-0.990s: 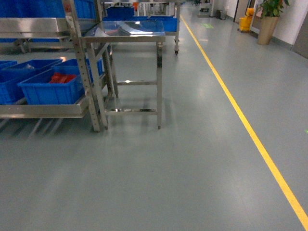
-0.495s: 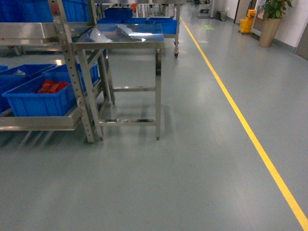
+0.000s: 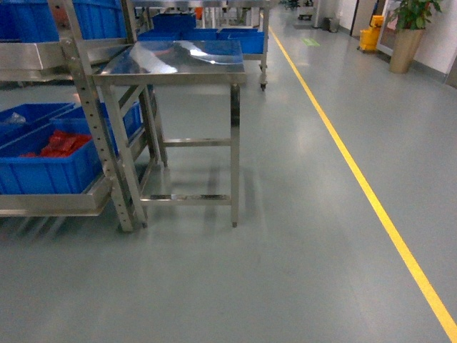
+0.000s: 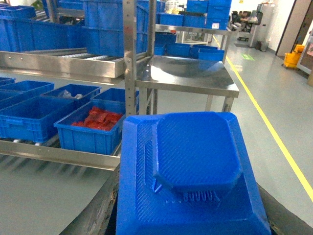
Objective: Pick blue part to blue bin on bottom shelf
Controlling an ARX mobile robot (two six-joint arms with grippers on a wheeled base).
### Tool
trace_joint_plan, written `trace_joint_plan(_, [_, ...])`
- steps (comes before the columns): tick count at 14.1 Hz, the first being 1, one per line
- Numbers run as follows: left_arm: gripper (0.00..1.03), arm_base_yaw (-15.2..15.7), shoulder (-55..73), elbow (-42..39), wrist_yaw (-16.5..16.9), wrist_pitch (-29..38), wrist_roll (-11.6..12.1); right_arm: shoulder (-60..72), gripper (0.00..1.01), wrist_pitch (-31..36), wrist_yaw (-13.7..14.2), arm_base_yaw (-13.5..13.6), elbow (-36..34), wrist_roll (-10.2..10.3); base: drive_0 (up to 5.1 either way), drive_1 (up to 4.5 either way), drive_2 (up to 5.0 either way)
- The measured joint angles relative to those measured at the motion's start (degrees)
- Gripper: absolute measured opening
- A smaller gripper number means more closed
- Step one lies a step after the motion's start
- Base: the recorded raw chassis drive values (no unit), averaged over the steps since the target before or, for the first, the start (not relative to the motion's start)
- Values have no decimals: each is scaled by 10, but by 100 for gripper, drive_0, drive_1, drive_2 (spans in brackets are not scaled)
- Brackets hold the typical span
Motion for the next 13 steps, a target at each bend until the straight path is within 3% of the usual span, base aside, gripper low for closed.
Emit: trace_joint_plan(13, [44,0,0,0,0,-1,0,0,98,1,0,0,0,0,-6,397,-409])
